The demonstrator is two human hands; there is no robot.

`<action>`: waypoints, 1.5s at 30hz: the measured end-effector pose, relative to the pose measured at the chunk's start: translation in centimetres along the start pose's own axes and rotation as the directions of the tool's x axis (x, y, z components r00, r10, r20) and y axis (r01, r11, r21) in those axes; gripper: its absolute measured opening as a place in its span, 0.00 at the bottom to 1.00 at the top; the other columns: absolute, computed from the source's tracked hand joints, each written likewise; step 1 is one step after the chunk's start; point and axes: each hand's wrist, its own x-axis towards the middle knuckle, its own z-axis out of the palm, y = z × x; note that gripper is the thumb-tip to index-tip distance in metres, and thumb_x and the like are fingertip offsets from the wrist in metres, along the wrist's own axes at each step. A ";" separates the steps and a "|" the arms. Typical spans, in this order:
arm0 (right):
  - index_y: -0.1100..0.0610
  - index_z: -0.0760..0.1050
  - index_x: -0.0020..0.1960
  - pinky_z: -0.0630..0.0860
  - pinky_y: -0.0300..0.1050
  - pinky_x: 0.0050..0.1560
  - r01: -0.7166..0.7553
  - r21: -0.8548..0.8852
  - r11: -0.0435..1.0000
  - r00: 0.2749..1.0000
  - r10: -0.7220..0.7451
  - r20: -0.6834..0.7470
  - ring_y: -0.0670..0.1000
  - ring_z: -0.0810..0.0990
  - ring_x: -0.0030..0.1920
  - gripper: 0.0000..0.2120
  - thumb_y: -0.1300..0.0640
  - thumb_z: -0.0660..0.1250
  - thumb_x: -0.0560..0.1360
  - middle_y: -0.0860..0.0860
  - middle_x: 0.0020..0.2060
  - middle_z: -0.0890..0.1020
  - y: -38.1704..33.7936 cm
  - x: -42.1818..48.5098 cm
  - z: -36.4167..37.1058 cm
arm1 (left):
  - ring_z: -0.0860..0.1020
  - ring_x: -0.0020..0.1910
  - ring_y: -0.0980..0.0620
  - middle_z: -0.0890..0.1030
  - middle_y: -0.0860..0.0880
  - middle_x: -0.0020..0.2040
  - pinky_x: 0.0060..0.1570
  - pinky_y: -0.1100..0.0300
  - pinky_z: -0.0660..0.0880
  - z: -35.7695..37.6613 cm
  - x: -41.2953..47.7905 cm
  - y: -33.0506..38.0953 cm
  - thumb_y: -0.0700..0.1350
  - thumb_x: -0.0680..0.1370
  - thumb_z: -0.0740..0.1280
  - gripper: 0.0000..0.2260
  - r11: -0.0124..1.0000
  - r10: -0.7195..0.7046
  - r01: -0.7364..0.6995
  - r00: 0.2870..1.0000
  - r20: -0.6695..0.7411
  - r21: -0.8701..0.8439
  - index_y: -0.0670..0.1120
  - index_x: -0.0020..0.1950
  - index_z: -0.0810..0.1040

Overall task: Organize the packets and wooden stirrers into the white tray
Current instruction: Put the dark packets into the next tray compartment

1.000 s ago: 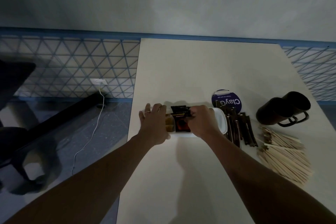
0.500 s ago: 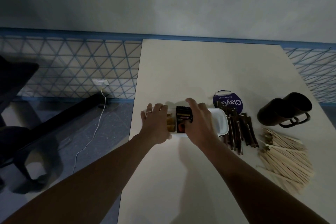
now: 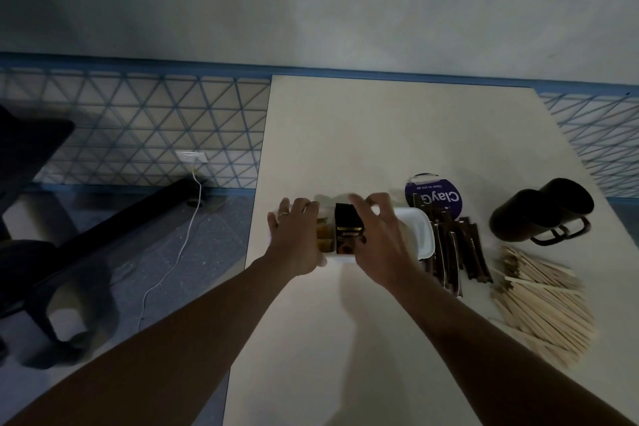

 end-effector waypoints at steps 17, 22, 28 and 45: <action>0.48 0.67 0.62 0.72 0.45 0.38 -0.014 -0.364 0.931 0.961 0.113 0.251 0.51 0.71 0.42 0.35 0.44 0.80 0.62 0.52 0.54 0.66 0.4 3.5 0.4 | 0.56 0.76 0.40 0.62 0.47 0.75 0.72 0.40 0.59 -0.2 0.1 0.1 0.56 0.66 0.78 0.45 0.998 -0.002 0.003 1.000 -0.010 0.063 0.48 0.76 0.58; 0.48 0.68 0.63 0.76 0.47 0.42 -0.033 -0.342 0.939 0.963 0.122 0.242 0.52 0.76 0.48 0.34 0.44 0.80 0.62 0.51 0.56 0.66 0.3 3.4 0.3 | 0.57 0.75 0.40 0.63 0.47 0.73 0.72 0.41 0.59 -0.4 0.1 0.2 0.56 0.65 0.79 0.45 0.998 0.001 0.000 1.000 -0.007 0.064 0.47 0.76 0.59; 0.46 0.64 0.69 0.78 0.49 0.48 -0.076 -0.294 0.953 0.955 0.154 0.252 0.54 0.77 0.54 0.40 0.43 0.79 0.63 0.52 0.59 0.67 0.2 3.1 0.1 | 0.58 0.75 0.39 0.63 0.46 0.73 0.73 0.40 0.58 -0.7 -0.1 0.2 0.56 0.66 0.79 0.44 0.999 0.018 -0.018 1.000 -0.004 0.042 0.47 0.75 0.60; 0.49 0.75 0.66 0.75 0.45 0.49 -0.291 0.074 0.954 0.941 0.300 -0.159 0.52 0.80 0.55 0.22 0.47 0.71 0.74 0.51 0.63 0.77 2.9 -1.3 -4.4 | 0.65 0.71 0.42 0.69 0.44 0.70 0.70 0.48 0.63 -2.7 -0.2 3.5 0.54 0.68 0.78 0.37 0.976 0.113 -0.128 0.989 -0.093 -0.174 0.47 0.72 0.68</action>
